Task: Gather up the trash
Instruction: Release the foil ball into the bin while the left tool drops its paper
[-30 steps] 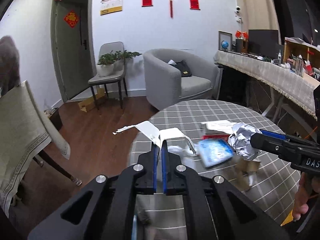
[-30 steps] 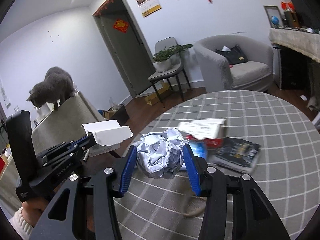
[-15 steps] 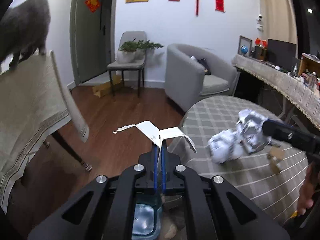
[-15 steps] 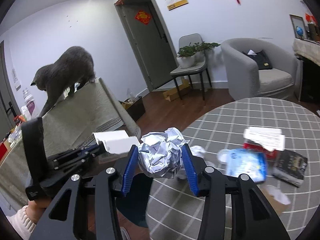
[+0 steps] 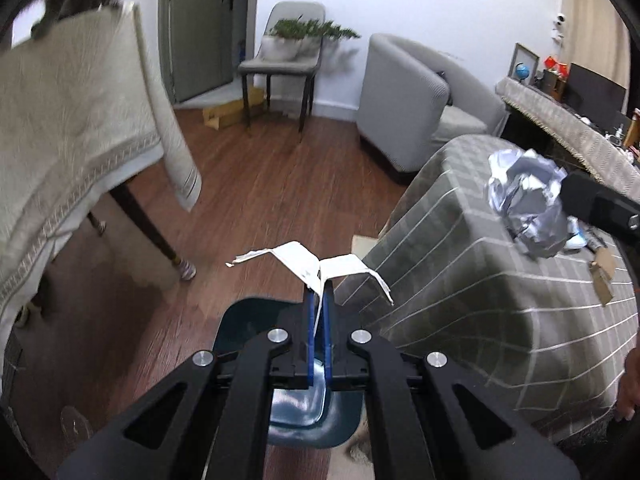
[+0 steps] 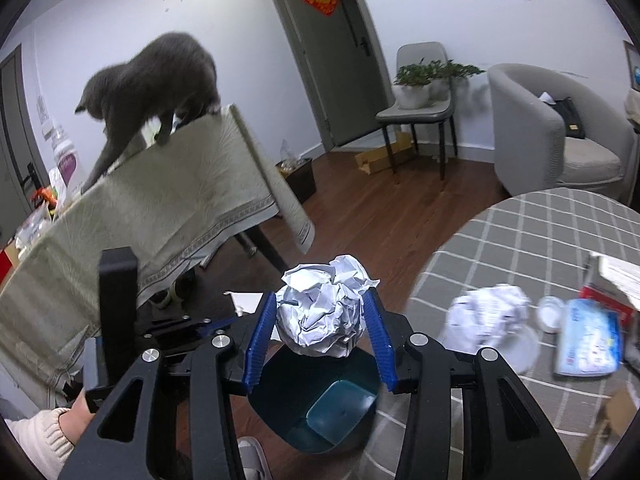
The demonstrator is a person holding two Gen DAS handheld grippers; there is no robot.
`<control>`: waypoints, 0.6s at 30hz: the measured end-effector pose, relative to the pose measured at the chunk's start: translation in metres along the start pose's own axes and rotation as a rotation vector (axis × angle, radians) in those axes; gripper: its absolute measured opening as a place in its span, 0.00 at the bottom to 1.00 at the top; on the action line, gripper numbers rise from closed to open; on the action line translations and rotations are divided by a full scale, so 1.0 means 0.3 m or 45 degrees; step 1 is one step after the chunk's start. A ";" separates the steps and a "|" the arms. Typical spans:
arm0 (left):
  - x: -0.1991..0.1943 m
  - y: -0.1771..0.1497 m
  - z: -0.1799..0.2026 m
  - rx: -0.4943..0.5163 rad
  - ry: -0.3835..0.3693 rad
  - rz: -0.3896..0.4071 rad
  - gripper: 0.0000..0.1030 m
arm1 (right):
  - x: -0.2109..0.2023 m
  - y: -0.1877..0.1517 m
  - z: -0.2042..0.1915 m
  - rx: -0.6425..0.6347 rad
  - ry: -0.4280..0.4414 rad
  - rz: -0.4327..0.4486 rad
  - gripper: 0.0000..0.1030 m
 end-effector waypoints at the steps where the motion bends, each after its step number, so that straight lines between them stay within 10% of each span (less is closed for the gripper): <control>1: 0.011 -0.007 -0.014 -0.006 0.007 -0.014 0.04 | 0.025 0.003 -0.017 -0.011 -0.001 -0.018 0.45; 18: 0.294 -0.267 -0.261 -0.128 0.074 -0.425 0.04 | 0.398 -0.131 -0.160 -0.078 -0.010 -0.349 0.45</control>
Point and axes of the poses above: each gripper's, at about its wrist camera, not at the fingertips, and x roughly the way its jaws point, z to its right, y to its top, the point moved 8 cm from there along x, roughly the way its jaws point, and after that the axes turned 7 degrees about -x, right-handed, at the moved point
